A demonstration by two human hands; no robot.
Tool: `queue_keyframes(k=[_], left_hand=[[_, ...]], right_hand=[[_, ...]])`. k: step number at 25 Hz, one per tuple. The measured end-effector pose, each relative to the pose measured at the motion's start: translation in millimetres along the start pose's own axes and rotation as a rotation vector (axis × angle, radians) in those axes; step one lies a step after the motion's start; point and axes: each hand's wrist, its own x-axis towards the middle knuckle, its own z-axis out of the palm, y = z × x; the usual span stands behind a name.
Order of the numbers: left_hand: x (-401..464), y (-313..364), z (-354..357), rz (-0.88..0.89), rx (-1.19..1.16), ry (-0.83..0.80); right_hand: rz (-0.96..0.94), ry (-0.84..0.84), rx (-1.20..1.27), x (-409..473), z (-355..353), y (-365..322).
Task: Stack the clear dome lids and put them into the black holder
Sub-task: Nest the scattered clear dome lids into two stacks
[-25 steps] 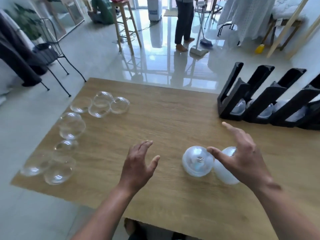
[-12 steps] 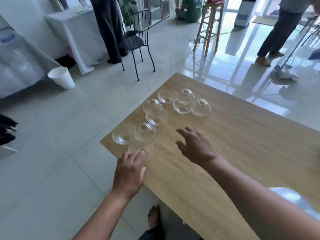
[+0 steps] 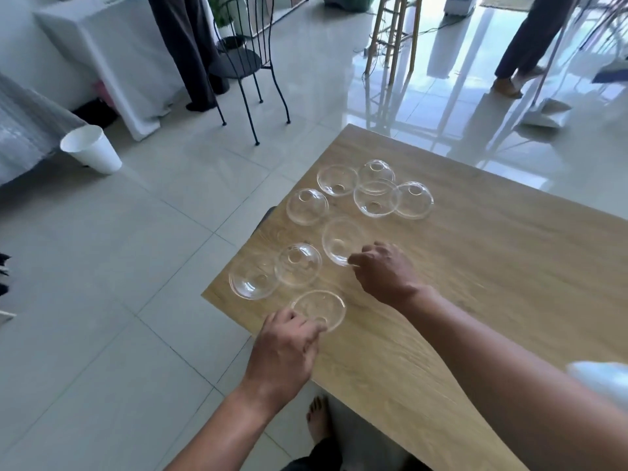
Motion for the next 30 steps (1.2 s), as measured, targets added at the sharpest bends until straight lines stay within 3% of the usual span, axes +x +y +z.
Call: queue_keyframes(k=[3,7,10,12,13,17,19,22,24,27,30], left_hand=[[20,11,-7,-0.13,-0.301,-0.091],[63,17,7,-0.471,-0.964,-0.214],[85,14,32,-0.736,-1.196,-0.358],[87,12,48,-0.812,-1.176,-0.367],[86,12,55,-0.79,-1.089,-0.341],[70,16,63,-0.419,-0.537,-0.181],[65,24,64,-0.238,-0.399,-0.164],[66,39,71,-0.059,-0.218,-0.225],[71,45,77,0.001,-0.085,-0.273],[75,49,85,0.044,0.024,-0.235],[75,61,90,0.028,-0.037,-0.193]], right_hand=[[0.208,-0.014,0.329,-49,-4,14],[0.685,0.134,1.43,-101,-9,49],[0.925,0.111,1.703,-134,-2,70],[1.032,0.153,1.61,-147,9,79],[1.061,0.197,1.448,-151,14,83],[0.997,0.386,0.565,-152,18,82],[0.825,0.408,0.484,-143,12,77],[0.613,0.117,0.313,-123,7,70],[0.595,0.031,0.24,-117,5,68],[0.674,0.11,0.316,-131,-9,71],[0.706,0.254,0.415,-169,-33,78]])
